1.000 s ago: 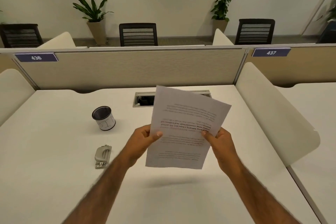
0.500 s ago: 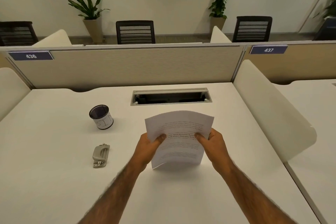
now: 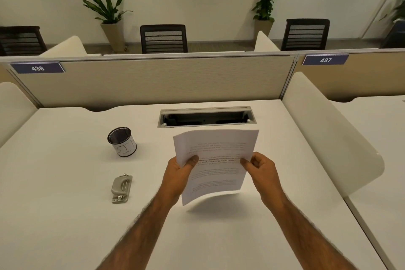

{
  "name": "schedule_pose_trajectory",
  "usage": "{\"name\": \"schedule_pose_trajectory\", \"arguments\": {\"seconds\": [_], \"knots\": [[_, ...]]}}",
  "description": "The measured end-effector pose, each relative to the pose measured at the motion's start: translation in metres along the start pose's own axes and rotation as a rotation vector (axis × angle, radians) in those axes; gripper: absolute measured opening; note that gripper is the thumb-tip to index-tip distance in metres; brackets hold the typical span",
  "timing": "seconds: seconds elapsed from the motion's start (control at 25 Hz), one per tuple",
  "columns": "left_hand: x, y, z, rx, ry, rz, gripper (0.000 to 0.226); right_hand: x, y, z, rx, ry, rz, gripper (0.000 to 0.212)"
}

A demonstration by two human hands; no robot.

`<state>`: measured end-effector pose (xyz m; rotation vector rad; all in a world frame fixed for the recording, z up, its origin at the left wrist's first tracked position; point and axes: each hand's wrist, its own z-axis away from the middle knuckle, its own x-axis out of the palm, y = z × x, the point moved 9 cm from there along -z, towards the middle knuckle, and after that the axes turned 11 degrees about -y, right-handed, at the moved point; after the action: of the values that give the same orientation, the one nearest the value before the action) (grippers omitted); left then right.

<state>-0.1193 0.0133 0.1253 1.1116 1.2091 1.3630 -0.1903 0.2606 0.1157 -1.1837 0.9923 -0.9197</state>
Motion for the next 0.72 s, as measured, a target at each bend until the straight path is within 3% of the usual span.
{"name": "schedule_pose_trajectory", "arguments": {"seconds": [0.08, 0.2, 0.28, 0.44, 0.56, 0.72], "knots": [[-0.005, 0.016, -0.001, 0.058, 0.025, 0.095, 0.018, -0.013, 0.011, 0.005, 0.025, 0.093, -0.078, 0.016], [-0.003, 0.037, -0.003, 0.164, 0.034, 0.251, 0.022, -0.006, 0.04, 0.023, 0.135, 0.172, -0.282, 0.059], [0.003, 0.044, -0.005, 0.209, 0.027, 0.364, 0.025, 0.011, 0.056, 0.032, 0.19, 0.179, -0.438, 0.071], [0.011, 0.045, -0.005, 0.224, -0.019, 0.53, 0.032, 0.033, 0.05, 0.025, 0.165, 0.009, -0.789, 0.047], [0.002, 0.033, -0.001, 0.202, -0.019, 0.563, 0.044, 0.02, 0.031, 0.016, 0.046, -0.049, -0.774, 0.039], [-0.049, 0.027, 0.003, 0.147, -0.064, 0.439, 0.043, -0.019, 0.013, 0.009, -0.034, 0.035, -0.542, 0.033]]}}
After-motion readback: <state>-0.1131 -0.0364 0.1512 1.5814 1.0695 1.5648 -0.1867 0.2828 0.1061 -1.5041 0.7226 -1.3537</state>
